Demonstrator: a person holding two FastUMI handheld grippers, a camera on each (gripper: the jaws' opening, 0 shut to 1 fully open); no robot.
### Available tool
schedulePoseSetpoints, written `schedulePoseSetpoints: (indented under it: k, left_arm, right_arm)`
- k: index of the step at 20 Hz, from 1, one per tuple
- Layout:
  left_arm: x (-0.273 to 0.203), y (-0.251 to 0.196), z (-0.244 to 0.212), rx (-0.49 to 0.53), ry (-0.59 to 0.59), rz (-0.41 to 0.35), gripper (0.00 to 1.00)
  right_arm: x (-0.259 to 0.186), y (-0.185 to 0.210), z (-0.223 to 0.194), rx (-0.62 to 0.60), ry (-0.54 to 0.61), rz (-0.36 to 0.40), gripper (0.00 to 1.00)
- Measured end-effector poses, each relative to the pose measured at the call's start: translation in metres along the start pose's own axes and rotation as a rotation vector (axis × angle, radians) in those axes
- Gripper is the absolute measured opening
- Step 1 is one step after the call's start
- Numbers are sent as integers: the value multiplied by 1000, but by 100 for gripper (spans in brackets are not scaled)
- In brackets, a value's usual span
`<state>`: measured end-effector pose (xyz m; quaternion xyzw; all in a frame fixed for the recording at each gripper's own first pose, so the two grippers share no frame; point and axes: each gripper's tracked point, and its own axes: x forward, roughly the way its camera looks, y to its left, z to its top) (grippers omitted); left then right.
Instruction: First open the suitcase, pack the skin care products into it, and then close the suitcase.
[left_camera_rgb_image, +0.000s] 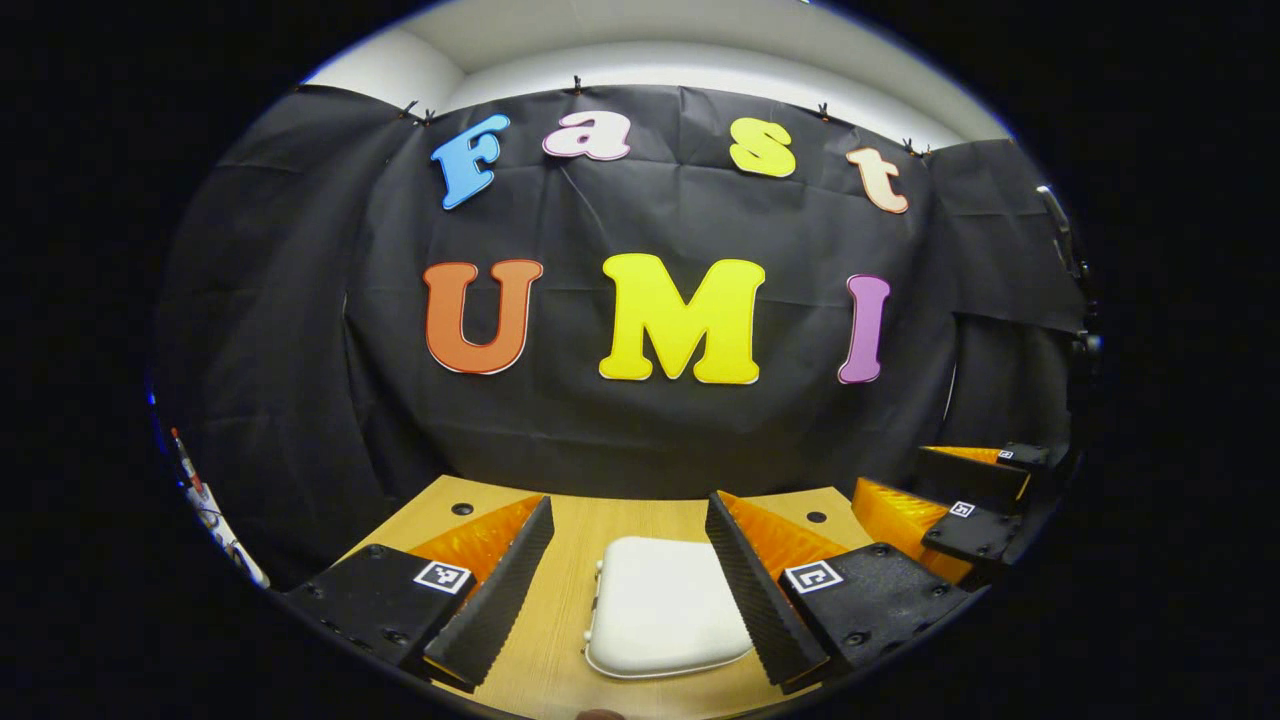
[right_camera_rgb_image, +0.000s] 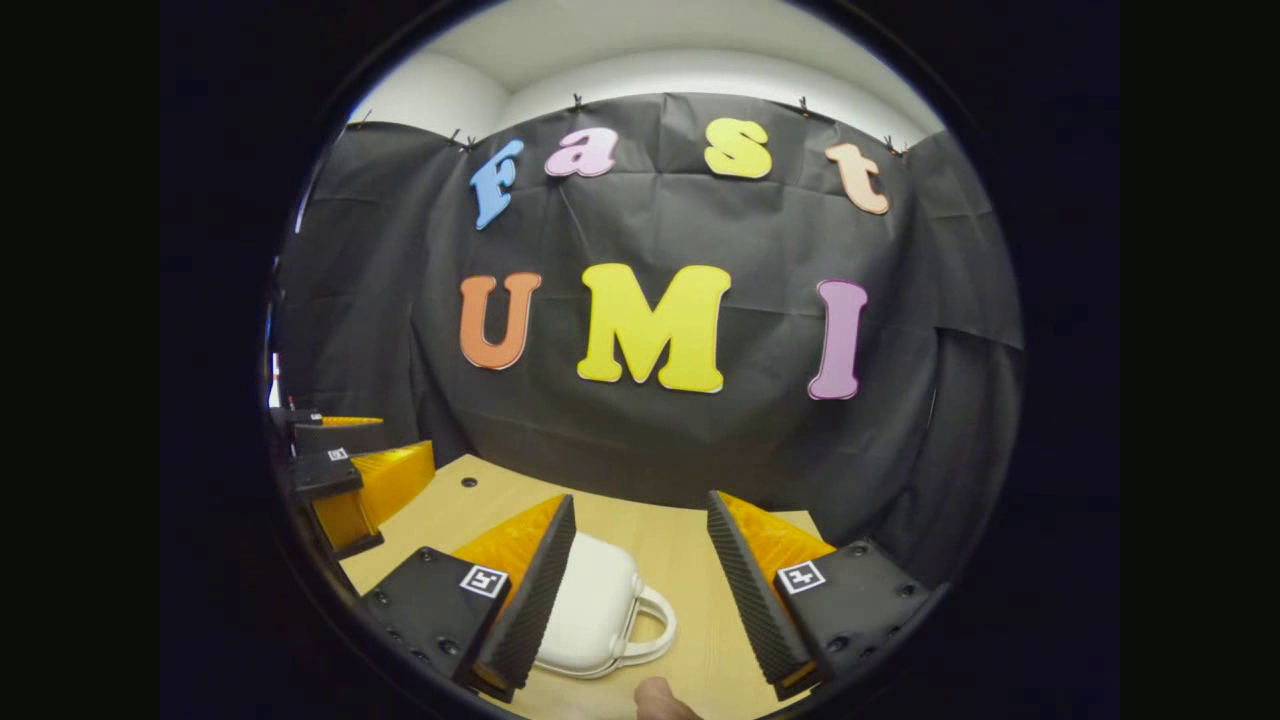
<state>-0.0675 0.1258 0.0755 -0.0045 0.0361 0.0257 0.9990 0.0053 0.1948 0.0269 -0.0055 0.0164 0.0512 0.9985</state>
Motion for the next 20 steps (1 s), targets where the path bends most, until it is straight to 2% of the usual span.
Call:
schedulePoseSetpoints:
  k: [3,11,20]
  left_arm:
    - [15,9,-8,2,-1,-12,98]
    - [20,13,-8,11,0,-31,98]
    - [23,19,-11,17,7,-21,98]
  right_arm:
    - [-1,5,-3,-4,10,4,80]
    - [3,14,-12,-20,48,14,79]
    - [11,18,-15,-25,65,22,79]
